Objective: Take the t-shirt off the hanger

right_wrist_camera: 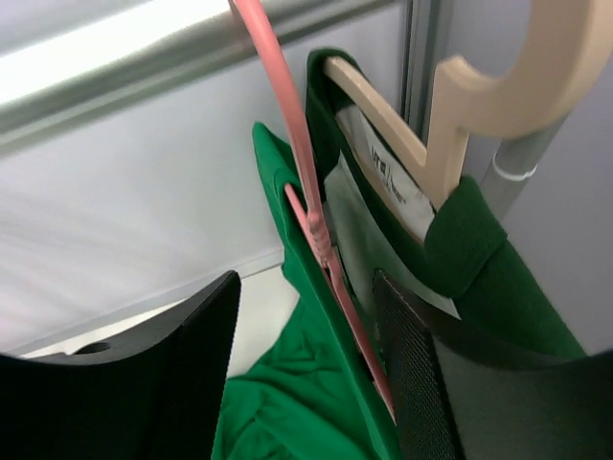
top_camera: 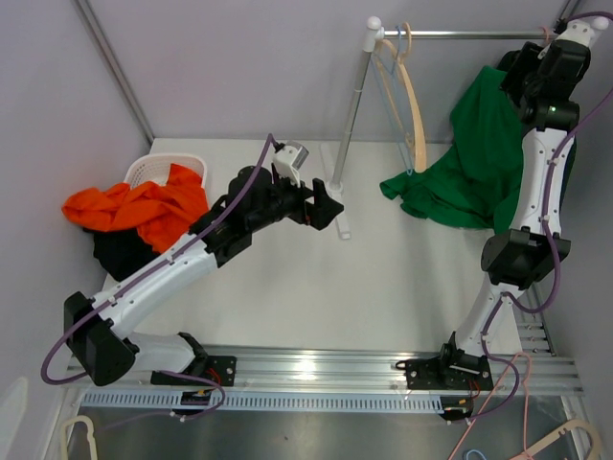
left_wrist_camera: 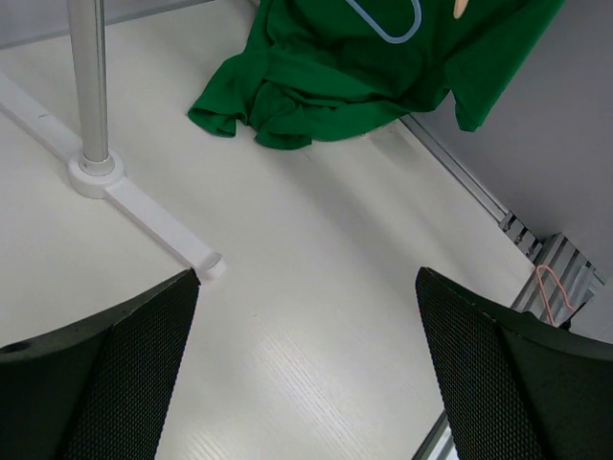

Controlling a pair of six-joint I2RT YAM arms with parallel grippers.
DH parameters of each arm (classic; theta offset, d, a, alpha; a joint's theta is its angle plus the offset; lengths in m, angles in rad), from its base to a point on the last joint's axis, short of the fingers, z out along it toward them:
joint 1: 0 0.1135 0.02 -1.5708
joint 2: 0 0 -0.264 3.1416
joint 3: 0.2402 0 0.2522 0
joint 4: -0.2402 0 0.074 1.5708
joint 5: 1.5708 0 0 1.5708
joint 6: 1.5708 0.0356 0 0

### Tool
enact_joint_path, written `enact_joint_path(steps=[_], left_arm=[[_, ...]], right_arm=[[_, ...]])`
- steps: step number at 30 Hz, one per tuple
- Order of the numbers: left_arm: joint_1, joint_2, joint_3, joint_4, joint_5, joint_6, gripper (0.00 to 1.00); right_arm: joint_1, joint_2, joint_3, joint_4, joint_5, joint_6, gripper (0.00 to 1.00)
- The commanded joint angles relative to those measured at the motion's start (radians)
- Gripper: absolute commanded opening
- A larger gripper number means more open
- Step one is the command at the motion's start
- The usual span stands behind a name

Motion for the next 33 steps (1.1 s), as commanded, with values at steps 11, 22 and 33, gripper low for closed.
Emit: enact_joint_path(steps=[11, 22, 33], left_arm=[[-0.011, -0.077, -0.028, 0.081, -0.021, 0.047, 1.00], [-0.011, -0.063, -0.017, 0.078, -0.035, 0.057, 0.99], [-0.011, -0.044, -0.038, 0.220, -0.070, -0.036, 0.99]], right_arm=[[-0.005, 0.025, 0.082, 0.095, -0.021, -0.020, 0.28], [-0.008, 0.057, 0.114, 0.073, -0.026, -0.011, 0.00], [0.020, -0.045, 0.151, 0.119, -0.108, 0.038, 0.00]])
